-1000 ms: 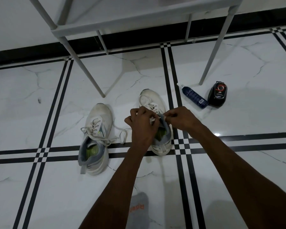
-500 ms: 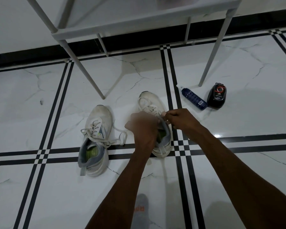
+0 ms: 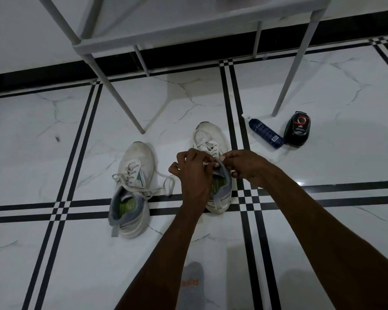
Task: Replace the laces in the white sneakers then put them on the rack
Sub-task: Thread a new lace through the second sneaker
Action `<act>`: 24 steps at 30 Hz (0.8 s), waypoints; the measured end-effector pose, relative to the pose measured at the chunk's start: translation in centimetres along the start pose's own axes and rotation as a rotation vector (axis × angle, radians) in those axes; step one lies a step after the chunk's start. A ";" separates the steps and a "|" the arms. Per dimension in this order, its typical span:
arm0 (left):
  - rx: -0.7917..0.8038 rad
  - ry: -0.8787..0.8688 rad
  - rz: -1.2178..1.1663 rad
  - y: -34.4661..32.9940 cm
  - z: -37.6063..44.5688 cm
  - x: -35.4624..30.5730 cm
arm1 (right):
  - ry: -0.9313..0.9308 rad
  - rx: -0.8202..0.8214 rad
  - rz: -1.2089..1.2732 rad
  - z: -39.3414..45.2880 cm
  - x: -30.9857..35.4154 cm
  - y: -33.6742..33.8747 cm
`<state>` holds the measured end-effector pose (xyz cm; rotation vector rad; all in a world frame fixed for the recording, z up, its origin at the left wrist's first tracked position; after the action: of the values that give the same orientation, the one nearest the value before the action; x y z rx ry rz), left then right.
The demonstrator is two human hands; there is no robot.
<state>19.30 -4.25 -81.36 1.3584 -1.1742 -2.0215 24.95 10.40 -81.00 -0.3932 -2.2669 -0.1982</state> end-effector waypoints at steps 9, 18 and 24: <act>0.043 -0.147 0.044 0.5 -2.2 -1.5 | 0.075 -0.069 -0.105 -0.7 0.8 -0.9; 0.076 -0.102 -0.031 0.3 -2.1 -1.1 | 0.534 -1.173 -0.044 -3.4 3.3 8.6; 0.039 -0.090 -0.060 0.5 -2.0 -1.3 | 0.428 -0.241 -0.706 0.2 0.3 1.0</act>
<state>21.58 -4.35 -80.52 1.3490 -1.2315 -2.1325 24.99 11.50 -80.86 0.3247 -1.8708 -0.8361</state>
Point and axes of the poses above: each hand's wrist, its own z-axis towards the middle knuckle, its own y-axis out of the back of the hand, x = y × z, the point moved 3 cm from there along z, towards the middle knuckle, and after that the axes turned 1 degree about -y, right-handed, at the moved point
